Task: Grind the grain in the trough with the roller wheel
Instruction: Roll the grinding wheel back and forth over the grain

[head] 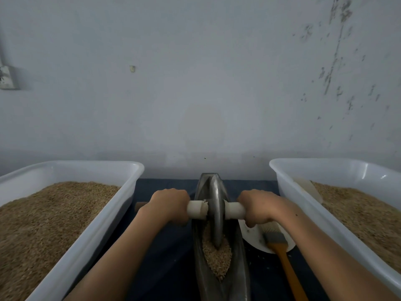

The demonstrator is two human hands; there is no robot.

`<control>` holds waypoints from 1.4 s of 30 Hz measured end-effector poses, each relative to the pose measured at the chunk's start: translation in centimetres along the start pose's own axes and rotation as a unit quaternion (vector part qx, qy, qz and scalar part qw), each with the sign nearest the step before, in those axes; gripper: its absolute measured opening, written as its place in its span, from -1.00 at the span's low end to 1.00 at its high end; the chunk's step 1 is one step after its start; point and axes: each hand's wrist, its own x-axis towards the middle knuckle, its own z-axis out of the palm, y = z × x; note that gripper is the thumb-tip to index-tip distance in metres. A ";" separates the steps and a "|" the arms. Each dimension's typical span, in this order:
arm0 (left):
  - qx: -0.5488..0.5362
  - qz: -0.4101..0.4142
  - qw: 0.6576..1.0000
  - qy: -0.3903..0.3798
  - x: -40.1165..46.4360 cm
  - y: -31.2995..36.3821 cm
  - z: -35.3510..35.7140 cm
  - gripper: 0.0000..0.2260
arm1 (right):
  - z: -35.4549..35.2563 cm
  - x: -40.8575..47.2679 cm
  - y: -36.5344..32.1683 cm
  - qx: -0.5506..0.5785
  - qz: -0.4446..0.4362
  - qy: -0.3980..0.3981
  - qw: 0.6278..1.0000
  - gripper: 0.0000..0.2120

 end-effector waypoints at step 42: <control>0.014 -0.006 1.000 0.006 0.2 0.2 0.0 -0.62 | -0.5 -0.4 -0.3 0.006 -0.003 -0.002 1.000 -0.66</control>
